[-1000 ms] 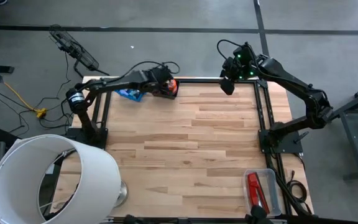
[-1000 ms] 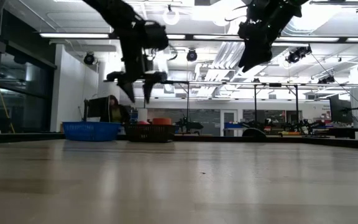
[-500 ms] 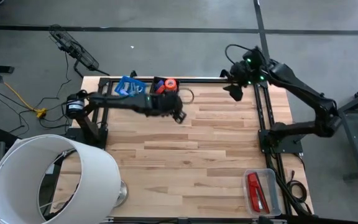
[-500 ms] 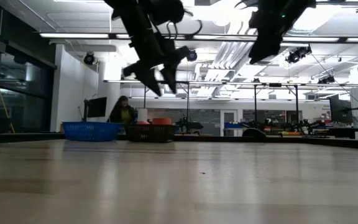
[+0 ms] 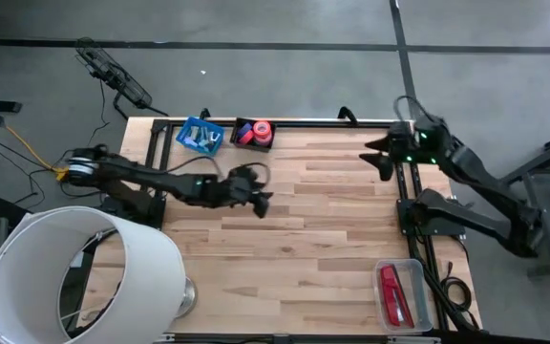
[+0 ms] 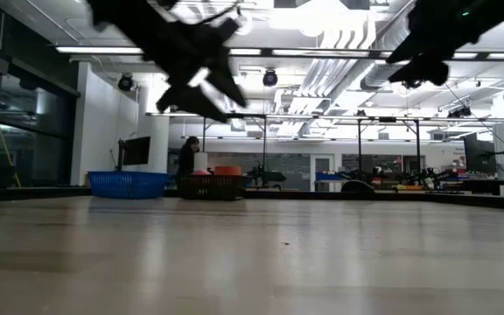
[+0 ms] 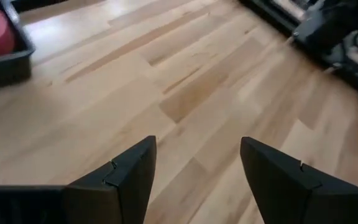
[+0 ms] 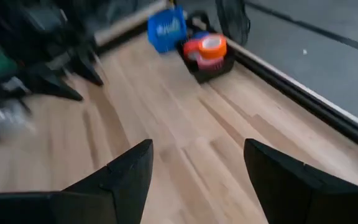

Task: Pick and place Stapler, Stapler remover, tape
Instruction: Return to Home Position

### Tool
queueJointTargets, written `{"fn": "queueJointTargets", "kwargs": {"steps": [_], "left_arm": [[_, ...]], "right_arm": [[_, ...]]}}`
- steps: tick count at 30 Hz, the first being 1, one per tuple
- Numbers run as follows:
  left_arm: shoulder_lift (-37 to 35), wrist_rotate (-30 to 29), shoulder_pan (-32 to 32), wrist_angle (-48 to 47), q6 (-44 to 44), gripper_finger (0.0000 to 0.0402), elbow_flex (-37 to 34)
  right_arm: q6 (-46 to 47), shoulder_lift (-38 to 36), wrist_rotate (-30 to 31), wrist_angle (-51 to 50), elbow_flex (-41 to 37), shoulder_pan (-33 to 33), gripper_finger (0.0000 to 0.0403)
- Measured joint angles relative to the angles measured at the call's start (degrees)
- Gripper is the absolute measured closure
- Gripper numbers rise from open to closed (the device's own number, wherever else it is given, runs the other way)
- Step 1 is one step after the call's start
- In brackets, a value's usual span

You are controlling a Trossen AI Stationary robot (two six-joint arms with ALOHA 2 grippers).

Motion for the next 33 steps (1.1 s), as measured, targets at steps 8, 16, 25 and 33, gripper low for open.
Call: {"fn": "queueJointTargets", "kwargs": {"steps": [8, 16, 25, 33], "left_arm": [[-17.73, 1.51, -2.78, 10.24, -0.56, 0.0172, -19.09], [-38.73, -4.40, -7.86, 11.52, -0.54, 0.0172, -35.27], [-56.71, -5.64, -7.89, 13.33, 1.24, 0.0173, -45.74], [-72.10, -9.09, -7.82, 10.32, 2.20, 0.0173, -51.98]], "right_arm": [[17.08, -18.57, 0.50, 10.08, -10.75, 1.29, 0.0160], [28.43, -31.67, 0.33, 32.64, -27.11, 6.95, 0.0160], [29.79, -32.30, 15.00, 47.84, -37.79, 19.40, 0.0160], [26.34, -32.34, 20.33, 48.82, -38.87, 25.59, 0.0160]]}}
